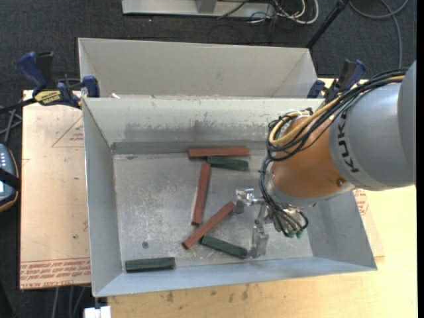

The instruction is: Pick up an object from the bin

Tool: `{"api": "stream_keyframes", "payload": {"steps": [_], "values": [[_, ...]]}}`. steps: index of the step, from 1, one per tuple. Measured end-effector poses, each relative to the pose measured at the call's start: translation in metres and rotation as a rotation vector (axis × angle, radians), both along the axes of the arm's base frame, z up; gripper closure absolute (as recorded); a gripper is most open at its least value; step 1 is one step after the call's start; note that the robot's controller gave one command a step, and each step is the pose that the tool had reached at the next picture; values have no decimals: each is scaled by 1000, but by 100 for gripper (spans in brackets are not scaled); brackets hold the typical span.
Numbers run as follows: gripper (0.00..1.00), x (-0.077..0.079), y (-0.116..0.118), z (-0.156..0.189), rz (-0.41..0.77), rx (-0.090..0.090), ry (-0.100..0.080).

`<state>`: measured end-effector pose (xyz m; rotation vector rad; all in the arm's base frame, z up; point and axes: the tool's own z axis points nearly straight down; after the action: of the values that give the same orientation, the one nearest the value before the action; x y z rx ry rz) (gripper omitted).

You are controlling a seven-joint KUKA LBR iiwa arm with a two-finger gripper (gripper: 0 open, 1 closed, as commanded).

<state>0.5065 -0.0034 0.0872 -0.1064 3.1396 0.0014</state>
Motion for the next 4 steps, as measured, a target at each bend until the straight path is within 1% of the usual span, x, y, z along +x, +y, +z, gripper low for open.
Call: {"api": "stream_keyframes", "payload": {"steps": [1,2,3,4], "values": [[100,-10,100,-3,103,4,-8],[100,-10,100,-3,103,3,-8],[0,-6,114,-15,114,1,-6],[0,-6,114,-15,115,1,-6]]}}
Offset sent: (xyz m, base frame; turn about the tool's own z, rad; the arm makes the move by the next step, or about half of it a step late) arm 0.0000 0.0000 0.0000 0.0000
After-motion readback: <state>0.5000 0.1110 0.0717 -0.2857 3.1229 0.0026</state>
